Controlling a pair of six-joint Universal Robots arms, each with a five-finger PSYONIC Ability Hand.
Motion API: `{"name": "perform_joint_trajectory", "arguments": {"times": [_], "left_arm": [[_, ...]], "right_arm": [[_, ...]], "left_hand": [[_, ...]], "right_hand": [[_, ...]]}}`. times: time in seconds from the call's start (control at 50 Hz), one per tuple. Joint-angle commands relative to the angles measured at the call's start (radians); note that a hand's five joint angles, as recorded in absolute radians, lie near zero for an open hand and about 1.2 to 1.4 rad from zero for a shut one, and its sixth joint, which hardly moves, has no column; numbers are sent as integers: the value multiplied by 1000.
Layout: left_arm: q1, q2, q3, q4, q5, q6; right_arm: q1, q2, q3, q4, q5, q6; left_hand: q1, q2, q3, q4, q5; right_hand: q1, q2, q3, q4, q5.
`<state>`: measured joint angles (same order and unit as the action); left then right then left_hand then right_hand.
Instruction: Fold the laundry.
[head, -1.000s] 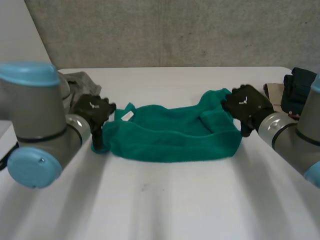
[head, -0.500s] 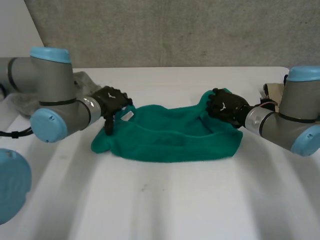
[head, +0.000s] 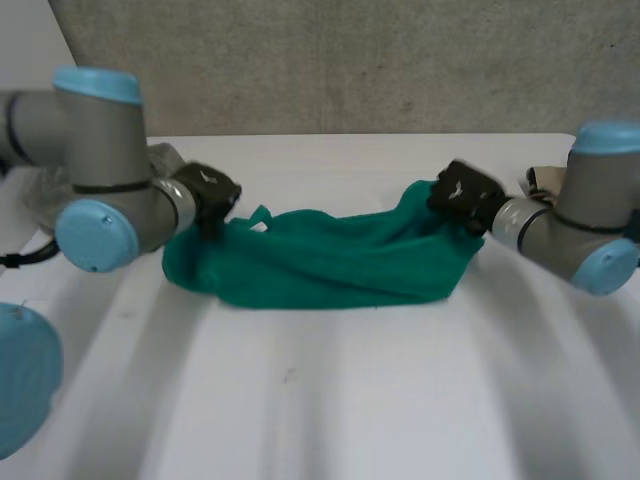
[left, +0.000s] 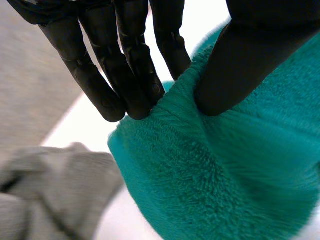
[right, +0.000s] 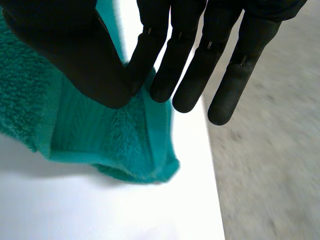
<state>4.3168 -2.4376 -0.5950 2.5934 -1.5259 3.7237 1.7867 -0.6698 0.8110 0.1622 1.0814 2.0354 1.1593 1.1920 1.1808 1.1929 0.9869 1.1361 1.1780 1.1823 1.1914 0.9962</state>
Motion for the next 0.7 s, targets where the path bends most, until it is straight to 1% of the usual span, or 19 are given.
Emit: {"name": "perform_joint_trajectory", "arguments": {"times": [0.02, 0.04, 0.1, 0.14, 0.18, 0.2, 0.26, 0.28, 0.32, 0.36, 0.4, 0.48, 0.54, 0.56, 0.62, 0.64, 0.68, 0.7], "left_arm": [[4, 212, -183, 106, -11, -56], [12, 256, -231, 113, -13, -50], [26, 333, -314, 102, -8, -42], [35, 408, -409, 77, -5, -28], [38, 448, -474, 56, 1, -7], [43, 480, -538, 36, 13, 27], [52, 505, -626, 10, 41, 97], [63, 509, -676, 1, 58, 142], [70, 506, -713, 4, 78, 182], [86, 480, -733, 37, 88, 226], [93, 442, -723, 71, 89, 237], [107, 343, -636, 149, 59, 199], [107, 306, -582, 162, 47, 148], [107, 290, -550, 160, 41, 121], [104, 279, -497, 160, 33, 75], [104, 275, -468, 162, 30, 43], [100, 272, -438, 165, 26, 12], [100, 269, -421, 166, 24, -5]], "right_arm": [[-20, -209, 146, -9, 63, 232], [-29, -250, 178, -7, 78, 218], [-53, -307, 227, 23, 133, 180], [-73, -355, 270, 98, 205, 143], [-82, -379, 296, 167, 238, 111], [-92, -392, 316, 233, 262, 79], [-101, -389, 338, 327, 279, 31], [-99, -376, 352, 374, 282, 5], [-95, -350, 358, 402, 284, 0], [-83, -311, 352, 407, 290, 20], [-73, -286, 340, 404, 296, 46], [-44, -231, 274, 349, 301, 150], [-36, -223, 243, 304, 311, 215], [-35, -229, 235, 284, 318, 270], [-35, -249, 246, 272, 313, 345], [-35, -273, 264, 267, 305, 388], [-38, -304, 296, 266, 292, 426], [-40, -321, 316, 264, 282, 437]], "left_hand": [[237, 204, 215, 203, 235], [237, 204, 215, 203, 235], [237, 204, 215, 203, 235], [237, 204, 215, 203, 235], [237, 204, 215, 203, 235], [237, 204, 215, 203, 235], [237, 204, 215, 203, 235], [237, 204, 215, 203, 235], [237, 204, 215, 203, 235], [237, 204, 215, 203, 235], [237, 204, 215, 203, 235], [237, 204, 215, 203, 235], [237, 204, 215, 203, 235], [237, 204, 215, 203, 235], [237, 204, 215, 203, 235], [237, 204, 215, 203, 235], [237, 204, 215, 203, 235], [237, 204, 215, 203, 235]], "right_hand": [[260, 218, 214, 205, 226], [260, 218, 214, 205, 226], [260, 218, 214, 205, 226], [260, 218, 214, 205, 226], [260, 218, 214, 205, 226], [260, 218, 214, 205, 226], [260, 218, 214, 205, 226], [260, 218, 214, 205, 226], [260, 218, 214, 205, 226], [260, 218, 214, 205, 226], [260, 218, 214, 205, 226], [260, 218, 214, 205, 226], [260, 218, 214, 205, 226], [260, 218, 214, 205, 226], [-68, -110, -114, -123, -103], [-278, -320, -325, -334, -313], [-453, -495, -499, -508, -487], [-491, -533, -538, -547, -526]]}}
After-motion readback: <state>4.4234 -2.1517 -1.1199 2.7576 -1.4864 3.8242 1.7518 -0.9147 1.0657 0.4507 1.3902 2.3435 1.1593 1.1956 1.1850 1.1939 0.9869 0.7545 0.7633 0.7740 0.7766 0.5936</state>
